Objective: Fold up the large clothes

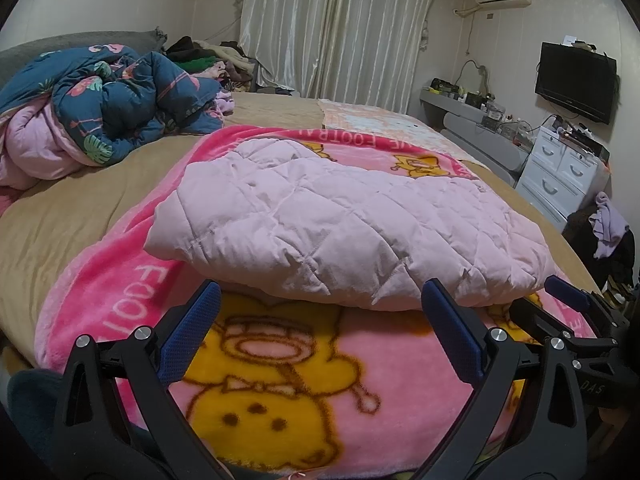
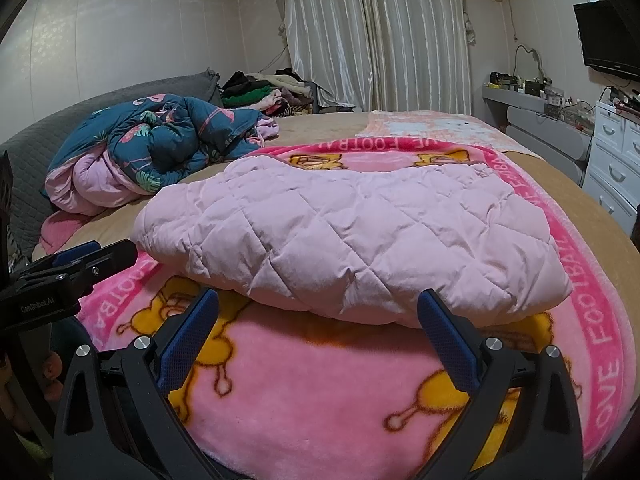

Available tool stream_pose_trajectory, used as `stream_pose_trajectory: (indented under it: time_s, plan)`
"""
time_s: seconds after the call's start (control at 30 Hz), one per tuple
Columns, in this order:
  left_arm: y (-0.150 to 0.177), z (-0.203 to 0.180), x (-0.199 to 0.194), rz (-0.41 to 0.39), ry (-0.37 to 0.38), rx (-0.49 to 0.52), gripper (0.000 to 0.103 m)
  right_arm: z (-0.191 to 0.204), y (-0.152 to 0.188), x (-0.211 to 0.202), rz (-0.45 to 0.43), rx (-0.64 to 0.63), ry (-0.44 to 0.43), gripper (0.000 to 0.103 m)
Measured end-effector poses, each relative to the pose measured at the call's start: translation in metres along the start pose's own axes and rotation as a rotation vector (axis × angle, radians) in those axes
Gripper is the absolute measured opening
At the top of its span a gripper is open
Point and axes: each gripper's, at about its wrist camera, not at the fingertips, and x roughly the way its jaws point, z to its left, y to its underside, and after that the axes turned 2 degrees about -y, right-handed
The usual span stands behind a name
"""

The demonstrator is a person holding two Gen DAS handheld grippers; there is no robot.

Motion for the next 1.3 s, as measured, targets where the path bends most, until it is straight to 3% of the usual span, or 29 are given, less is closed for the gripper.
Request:
stream_pose_trajectory:
  time_s: [1.3]
  plan:
    - [0.0016, -0.0005, -0.0008, -0.001, 0.001, 0.006, 0.094, 0.0026, 0.0006, -0.0006, -0.005, -0.005, 0.009, 0.099]
